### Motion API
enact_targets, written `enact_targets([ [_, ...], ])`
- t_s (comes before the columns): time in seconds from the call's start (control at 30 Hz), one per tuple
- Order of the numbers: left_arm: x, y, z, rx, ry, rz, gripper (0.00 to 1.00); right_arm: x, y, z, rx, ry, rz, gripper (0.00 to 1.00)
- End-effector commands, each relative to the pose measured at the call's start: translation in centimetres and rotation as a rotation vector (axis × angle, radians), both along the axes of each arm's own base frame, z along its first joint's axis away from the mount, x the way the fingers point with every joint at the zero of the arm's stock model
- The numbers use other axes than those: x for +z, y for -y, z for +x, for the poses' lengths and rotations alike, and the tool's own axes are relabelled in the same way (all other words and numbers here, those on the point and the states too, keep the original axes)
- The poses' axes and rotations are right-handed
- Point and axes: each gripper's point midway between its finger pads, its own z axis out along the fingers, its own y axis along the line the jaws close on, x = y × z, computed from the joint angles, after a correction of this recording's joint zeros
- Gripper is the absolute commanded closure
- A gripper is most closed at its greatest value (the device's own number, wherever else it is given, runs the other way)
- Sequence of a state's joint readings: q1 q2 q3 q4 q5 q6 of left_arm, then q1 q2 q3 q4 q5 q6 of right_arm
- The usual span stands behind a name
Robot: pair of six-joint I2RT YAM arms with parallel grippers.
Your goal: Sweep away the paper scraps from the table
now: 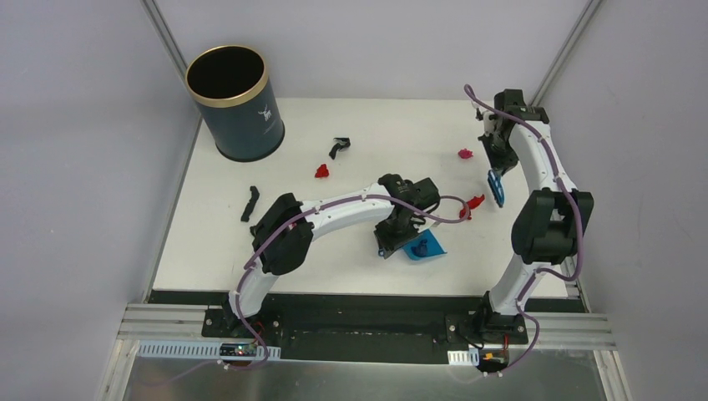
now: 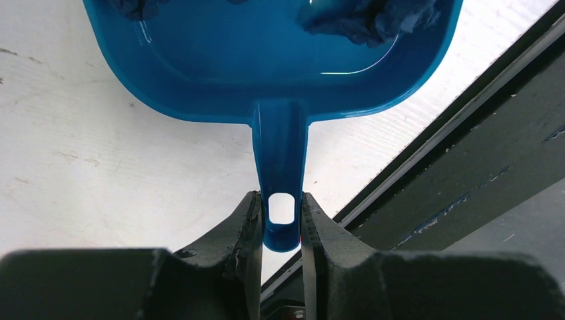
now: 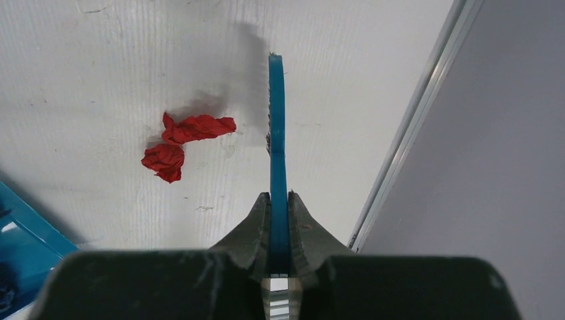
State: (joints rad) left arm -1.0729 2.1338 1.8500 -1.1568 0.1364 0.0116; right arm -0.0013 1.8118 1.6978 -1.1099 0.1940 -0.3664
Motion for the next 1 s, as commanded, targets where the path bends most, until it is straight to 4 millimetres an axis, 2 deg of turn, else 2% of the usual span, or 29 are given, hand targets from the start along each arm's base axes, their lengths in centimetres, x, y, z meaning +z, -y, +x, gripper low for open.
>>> enact_targets([
  [0.0, 0.3, -0.7, -0.1, -0.016, 0.016, 0.009, 1.0, -0.8, -1.4, -0.1, 0.004, -0.005, 0.056, 1.0],
  [0.17, -1.0, -1.1, -0.6, -0.017, -0.022, 0.039, 1.0, -2.5, -6.5, -2.3, 0.096, -0.087, 0.183, 1.0],
  [0.23, -1.3, -1.0, -0.7, -0.023, -0.028, 0.044, 1.0, -2.8, -10.1, -4.0, 0.169, -0.135, 0.281, 1.0],
  [0.3, -1.5, -1.0, -0.6, -0.02, -0.033, 0.048, 1.0, -3.0, -12.8, -6.2, 0.216, -0.204, 0.357, 1.0],
  [0.4, -1.9, -1.1, -0.4, -0.014, -0.039, 0.053, 1.0, -2.3, -16.6, -9.3, 0.275, -0.293, 0.516, 1.0],
  [0.47, -2.1, -1.1, -0.3, -0.012, -0.039, 0.059, 1.0, -0.6, -18.5, -10.9, 0.3, -0.333, 0.636, 1.0],
  [0.53, -2.2, -1.2, -0.1, -0.007, -0.035, 0.066, 1.0, 1.2, -19.6, -12.0, 0.327, -0.346, 0.716, 1.0],
  [0.63, -2.2, -1.3, 0.1, -0.005, -0.025, 0.068, 1.0, 3.2, -20.3, -13.0, 0.346, -0.353, 0.78, 1.0],
  [0.7, -2.1, -1.4, 0.2, -0.002, -0.018, 0.067, 1.0, 3.4, -20.0, -13.0, 0.342, -0.348, 0.761, 1.0],
  [0.87, -1.7, -2.1, 0.4, -0.004, 0.01, 0.076, 1.0, 3.4, -17.3, -11.8, 0.306, -0.313, 0.65, 1.0],
  [0.97, -1.4, -3.0, 0.5, -0.01, 0.029, 0.099, 1.0, 3.8, -15.0, -10.0, 0.268, -0.249, 0.573, 1.0],
])
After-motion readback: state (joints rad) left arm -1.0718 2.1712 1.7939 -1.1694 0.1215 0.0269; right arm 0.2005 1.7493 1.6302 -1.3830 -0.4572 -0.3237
